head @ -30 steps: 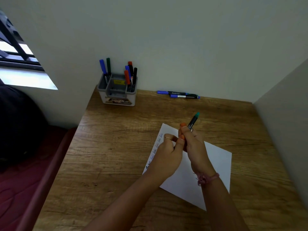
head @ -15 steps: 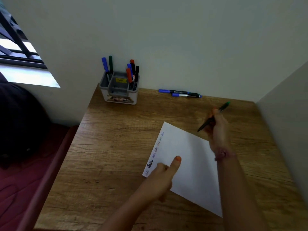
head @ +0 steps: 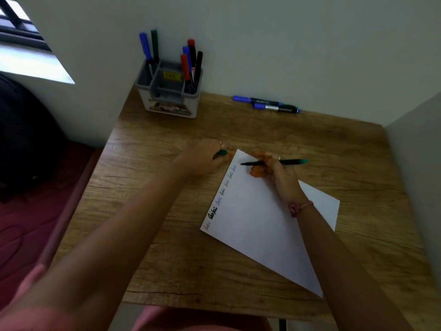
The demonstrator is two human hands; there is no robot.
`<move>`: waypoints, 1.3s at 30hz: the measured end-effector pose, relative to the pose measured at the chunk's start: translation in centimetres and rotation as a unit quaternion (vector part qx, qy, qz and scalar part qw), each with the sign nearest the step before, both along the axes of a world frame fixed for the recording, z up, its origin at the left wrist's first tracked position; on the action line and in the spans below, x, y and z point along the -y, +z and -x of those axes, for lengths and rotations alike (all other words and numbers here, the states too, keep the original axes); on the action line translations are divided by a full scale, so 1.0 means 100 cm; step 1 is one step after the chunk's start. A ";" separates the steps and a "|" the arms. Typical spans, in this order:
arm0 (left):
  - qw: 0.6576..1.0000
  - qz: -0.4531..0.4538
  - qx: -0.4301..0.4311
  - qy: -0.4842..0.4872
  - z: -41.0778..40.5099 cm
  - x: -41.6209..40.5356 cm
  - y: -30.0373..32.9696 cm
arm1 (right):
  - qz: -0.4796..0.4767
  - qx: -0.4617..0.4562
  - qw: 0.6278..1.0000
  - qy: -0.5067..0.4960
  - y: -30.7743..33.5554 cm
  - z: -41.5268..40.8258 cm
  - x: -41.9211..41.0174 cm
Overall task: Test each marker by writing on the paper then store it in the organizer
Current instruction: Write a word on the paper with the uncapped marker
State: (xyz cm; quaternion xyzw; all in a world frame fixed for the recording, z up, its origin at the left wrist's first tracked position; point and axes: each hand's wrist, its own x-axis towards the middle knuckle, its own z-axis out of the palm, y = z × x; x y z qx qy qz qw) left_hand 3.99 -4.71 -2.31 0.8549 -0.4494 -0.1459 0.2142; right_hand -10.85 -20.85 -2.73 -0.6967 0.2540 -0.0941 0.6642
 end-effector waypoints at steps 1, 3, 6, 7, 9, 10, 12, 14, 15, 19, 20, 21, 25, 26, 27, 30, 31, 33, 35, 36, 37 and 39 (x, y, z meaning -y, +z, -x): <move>1.000 -0.011 0.013 -0.024 -0.004 0.002 -0.002 | -0.006 -0.006 1.000 0.000 -0.001 0.001 0.000; 0.997 -0.019 0.032 -0.066 -0.012 0.003 -0.007 | -0.007 -0.012 1.000 0.010 0.000 0.001 0.000; 0.994 0.008 0.055 -0.098 -0.021 0.004 -0.018 | 0.033 -0.002 0.997 0.074 0.001 -0.001 0.004; 0.992 0.022 0.062 -0.105 -0.021 0.004 -0.021 | 0.053 -0.003 0.995 0.086 0.002 -0.003 0.005; 0.992 0.031 0.060 -0.110 -0.024 0.006 -0.023 | 0.086 0.001 0.991 0.099 0.003 -0.010 0.008; 0.992 0.030 0.056 -0.107 -0.026 0.006 -0.024 | 0.093 0.005 0.990 0.107 0.004 -0.016 0.009; 0.993 0.031 0.047 -0.106 -0.028 0.007 -0.024 | 0.109 0.017 0.985 0.133 0.006 -0.028 0.011; 0.992 0.034 0.044 -0.109 -0.030 0.007 -0.026 | 0.135 0.031 0.976 0.165 0.003 -0.042 0.016; 0.992 0.036 0.044 -0.110 -0.030 0.008 -0.027 | 0.142 0.033 0.973 0.177 0.001 -0.047 0.017; 0.993 0.032 0.042 -0.110 -0.032 0.009 -0.030 | 0.141 0.037 0.973 0.180 -0.011 -0.052 0.021; 0.992 0.034 0.044 -0.110 -0.033 0.009 -0.030 | 0.140 0.038 0.973 0.178 -0.013 -0.052 0.022; 0.992 0.036 0.045 -0.110 -0.033 0.009 -0.030 | 0.141 0.037 0.974 0.175 -0.014 -0.052 0.023; 0.992 0.031 0.047 -0.110 -0.033 0.009 -0.029 | 0.160 0.031 0.969 0.187 -0.015 -0.054 0.025; 0.992 0.032 0.049 -0.109 -0.033 0.009 -0.029 | 0.160 0.032 0.968 0.192 -0.016 -0.054 0.025; 0.992 0.033 0.051 -0.110 -0.033 0.009 -0.030 | 0.162 0.034 0.967 0.195 -0.015 -0.054 0.024; 0.992 0.035 0.042 -0.117 -0.034 0.009 -0.033 | 0.159 0.034 0.965 0.204 -0.016 -0.053 0.025; 0.992 0.037 0.039 -0.117 -0.033 0.009 -0.033 | 0.157 0.035 0.966 0.203 -0.016 -0.053 0.025; 0.992 0.035 0.045 -0.115 -0.033 0.009 -0.032 | 0.148 0.042 0.968 0.200 -0.015 -0.054 0.024; 0.992 0.029 0.048 -0.116 -0.033 0.009 -0.030 | 0.159 0.044 0.965 0.202 -0.015 -0.055 0.024; 0.992 0.028 0.047 -0.117 -0.033 0.009 -0.030 | 0.160 0.043 0.965 0.205 -0.016 -0.055 0.024; 0.991 0.028 0.046 -0.119 -0.033 0.009 -0.029 | 0.158 0.043 0.964 0.210 -0.016 -0.054 0.025; 0.991 0.029 0.048 -0.121 -0.033 0.008 -0.028 | 0.143 0.046 0.968 0.203 -0.015 -0.053 0.024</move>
